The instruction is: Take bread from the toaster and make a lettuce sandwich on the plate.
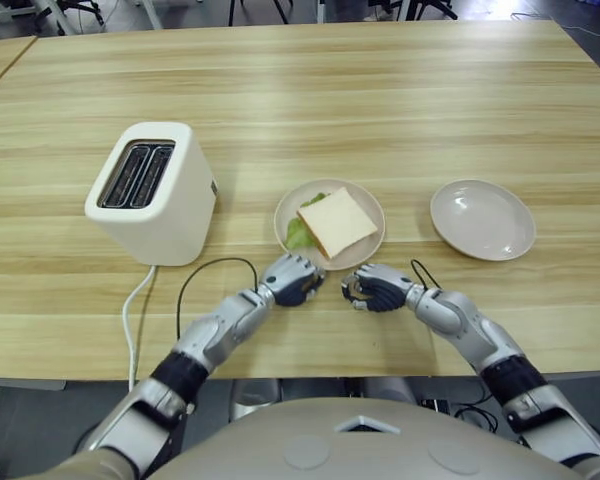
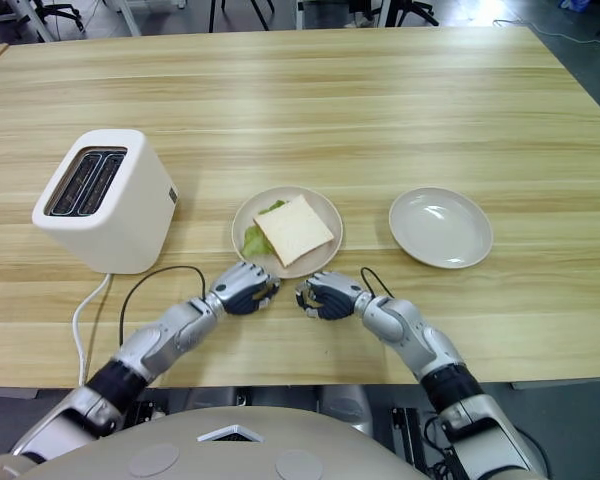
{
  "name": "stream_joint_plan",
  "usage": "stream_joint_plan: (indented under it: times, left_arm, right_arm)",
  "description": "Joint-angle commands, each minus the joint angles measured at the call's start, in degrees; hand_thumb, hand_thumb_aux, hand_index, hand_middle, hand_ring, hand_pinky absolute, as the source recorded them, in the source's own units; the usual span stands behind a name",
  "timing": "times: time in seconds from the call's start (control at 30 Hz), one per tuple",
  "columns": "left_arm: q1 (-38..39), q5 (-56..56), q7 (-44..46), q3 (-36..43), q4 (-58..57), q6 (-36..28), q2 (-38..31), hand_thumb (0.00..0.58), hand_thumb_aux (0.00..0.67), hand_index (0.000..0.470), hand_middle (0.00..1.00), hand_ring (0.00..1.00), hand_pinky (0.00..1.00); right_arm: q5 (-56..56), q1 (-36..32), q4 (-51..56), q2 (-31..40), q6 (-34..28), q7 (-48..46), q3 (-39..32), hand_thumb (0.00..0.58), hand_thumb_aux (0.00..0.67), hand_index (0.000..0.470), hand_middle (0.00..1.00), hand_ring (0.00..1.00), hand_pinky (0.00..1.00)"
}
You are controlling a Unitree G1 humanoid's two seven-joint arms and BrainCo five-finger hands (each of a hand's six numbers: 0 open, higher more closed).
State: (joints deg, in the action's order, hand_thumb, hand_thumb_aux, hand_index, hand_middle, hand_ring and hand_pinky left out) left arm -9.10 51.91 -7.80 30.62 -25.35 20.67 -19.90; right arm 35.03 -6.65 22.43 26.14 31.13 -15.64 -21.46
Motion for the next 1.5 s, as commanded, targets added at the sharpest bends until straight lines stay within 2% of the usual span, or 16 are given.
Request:
stream_joint_plan:
  times: [0.03,0.23,0.43,0.5,0.57,0.67,0.73,0.8,0.83,0.87,0.9,0.93,1.03,1.17,1.33,1.5]
  left_arm:
    - [-5.4,-0.69,-2.61,0.77,-14.52,-0.22,0.7,0.58,0.67,0.46,1.0,1.0,1.0]
    - [-16.19,-2.98,-8.69,1.55,-34.26,1.4,3.9,0.58,0.67,0.46,1.0,1.0,1.0]
    - [-21.84,-4.07,-10.24,2.57,-44.62,1.21,8.17,0.571,0.586,0.402,1.0,1.0,1.0]
    - [-23.92,-5.14,-10.09,1.83,-46.81,0.36,8.93,0.572,0.594,0.408,1.0,1.0,1.0]
    - [-26.07,-6.54,-10.42,0.61,-48.51,-0.64,9.3,0.559,0.544,0.373,1.0,1.0,1.0]
    - [-27.44,-8.48,-11.31,-0.77,-49.43,-0.92,9.55,0.556,0.533,0.366,1.0,1.0,1.0]
    - [-27.15,-9.4,-12.31,-0.97,-48.99,0.31,9.38,0.547,0.51,0.35,1.0,1.0,1.0]
    - [-26.21,-10.05,-14.2,-1.27,-47.94,1.89,8.51,0.52,0.455,0.312,1.0,1.0,1.0]
    - [-25.28,-11.03,-15.22,-2.03,-46.77,3.48,7.74,0.46,0.365,0.251,1.0,1.0,1.0]
    - [-24.3,-12.04,-16.12,-2.81,-45.43,5.16,6.98,0.164,0.102,0.07,0.75,0.75,0.75]
    - [-23.04,-13.49,-16.61,-4.01,-43.49,7.14,6.23,0.0,0.0,0.0,0.05,0.05,0.05]
    - [-21.52,-15.76,-16.45,-5.72,-40.81,9.5,5.64,0.0,0.0,0.0,0.0,0.0,0.0]
    - [-14.37,-24.27,-12.91,-11.27,-24.42,14.64,4.25,0.0,0.0,0.0,0.0,0.0,0.0]
    - [-4.47,-32.64,-6.71,-15.26,-5.06,13.95,4.74,0.0,0.0,0.0,0.0,0.0,0.0]
    - [1.85,-37.91,-2.95,-18.13,3.91,12.47,6.32,0.0,0.0,0.0,0.0,0.0,0.0]
    - [3.6,-44.32,0.4,-21.05,8.31,13.24,9.05,0.0,0.0,0.0,0.0,0.0,0.0]
  right_arm:
    - [-1.56,-6.75,8.78,-1.61,-2.0,-0.09,-0.01,0.58,0.67,0.46,1.0,1.0,1.0]
    - [-1.85,-18.84,27.24,-4.69,0.01,3.56,-0.89,0.58,0.67,0.46,1.0,1.0,1.0]
    - [-2.03,-30.76,46.73,-7.05,-1.05,8.08,-0.07,0.58,0.67,0.46,1.0,1.0,1.0]
    - [-2.67,-32.53,50.16,-7.8,-2.32,8.65,0.45,0.58,0.67,0.46,1.0,1.0,1.0]
    - [-2.64,-33.53,52.1,-8.44,-2.94,9.88,0.34,0.58,0.67,0.46,1.0,1.0,1.0]
    - [-3.55,-34.19,52.94,-9.18,-2.3,11.4,0.96,0.58,0.67,0.46,1.0,1.0,1.0]
    - [-5.04,-33.81,52.42,-9.31,0.86,12.1,2.13,0.58,0.67,0.46,1.0,1.0,1.0]
    - [-7.61,-32.55,51.27,-9.06,6.0,11.49,3.78,0.58,0.67,0.46,1.0,1.0,1.0]
    - [-9.48,-31.4,50.29,-8.78,9.19,10.48,5.01,0.251,0.166,0.114,0.36,0.36,0.36]
    - [-11.58,-30.28,49.33,-8.6,11.97,9.19,6.38,0.0,0.0,0.0,0.0,0.0,0.0]
    - [-13.86,-28.99,47.97,-8.41,14.9,8.06,7.88,0.0,0.0,0.0,0.0,0.0,0.0]
    - [-16.51,-27.56,46.28,-8.37,17.6,6.93,9.51,0.0,0.0,0.0,0.0,0.0,0.0]
    - [-26.75,-21.73,37.94,-9.92,24.4,2.82,14.2,0.0,0.0,0.0,0.0,0.0,0.0]
    - [-33.76,-16.49,30.97,-13.69,26.6,1.53,16.91,0.0,0.0,0.0,0.0,0.0,0.0]
    - [-35.5,-16.32,31.59,-18.22,30.01,3.65,18.91,0.0,0.0,0.0,0.0,0.0,0.0]
    - [-35.14,-17.08,31.84,-21.51,32.9,5.4,20.46,0.0,0.0,0.0,0.0,0.0,0.0]
